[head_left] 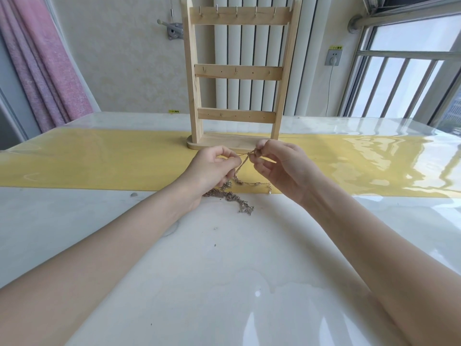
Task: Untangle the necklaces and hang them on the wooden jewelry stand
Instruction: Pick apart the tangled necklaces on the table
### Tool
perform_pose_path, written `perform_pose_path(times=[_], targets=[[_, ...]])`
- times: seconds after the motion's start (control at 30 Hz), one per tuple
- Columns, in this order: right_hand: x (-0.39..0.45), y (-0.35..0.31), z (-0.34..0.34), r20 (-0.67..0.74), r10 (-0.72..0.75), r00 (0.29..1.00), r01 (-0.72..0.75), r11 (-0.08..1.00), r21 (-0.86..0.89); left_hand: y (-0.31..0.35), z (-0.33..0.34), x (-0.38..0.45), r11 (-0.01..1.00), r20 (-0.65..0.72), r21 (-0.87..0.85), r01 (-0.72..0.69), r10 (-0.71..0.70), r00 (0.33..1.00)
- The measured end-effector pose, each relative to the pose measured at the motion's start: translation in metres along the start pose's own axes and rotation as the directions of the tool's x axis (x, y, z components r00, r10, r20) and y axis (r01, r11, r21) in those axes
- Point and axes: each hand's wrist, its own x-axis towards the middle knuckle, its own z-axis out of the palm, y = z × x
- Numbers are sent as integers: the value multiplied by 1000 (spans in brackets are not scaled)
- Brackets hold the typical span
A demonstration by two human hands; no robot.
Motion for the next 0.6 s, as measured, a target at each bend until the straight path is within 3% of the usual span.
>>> perform_pose_path(times=[0.13, 0.3, 0.37, 0.5, 0.6], targets=[[0, 0, -1, -43, -47, 998, 42, 992, -122, -3, -2, 2, 999, -56, 34, -24, 26, 998], [-2, -1, 4, -53, -8, 999, 12, 996, 87, -6, 0, 5, 996, -163, 31, -79, 83, 983], [-2, -1, 4, -45, 6, 999, -3, 997, 79, -5, 1, 5, 998, -172, -59, -34, 23, 985], [-3, -1, 2, 4, 59, 998, -57, 984, -168, -2, -5, 6, 919, -177, -392, 39, -117, 977], [-4, 1, 2, 34, 91, 995, -82, 974, -211, 0, -6, 7, 871, -147, -487, 67, -158, 976]])
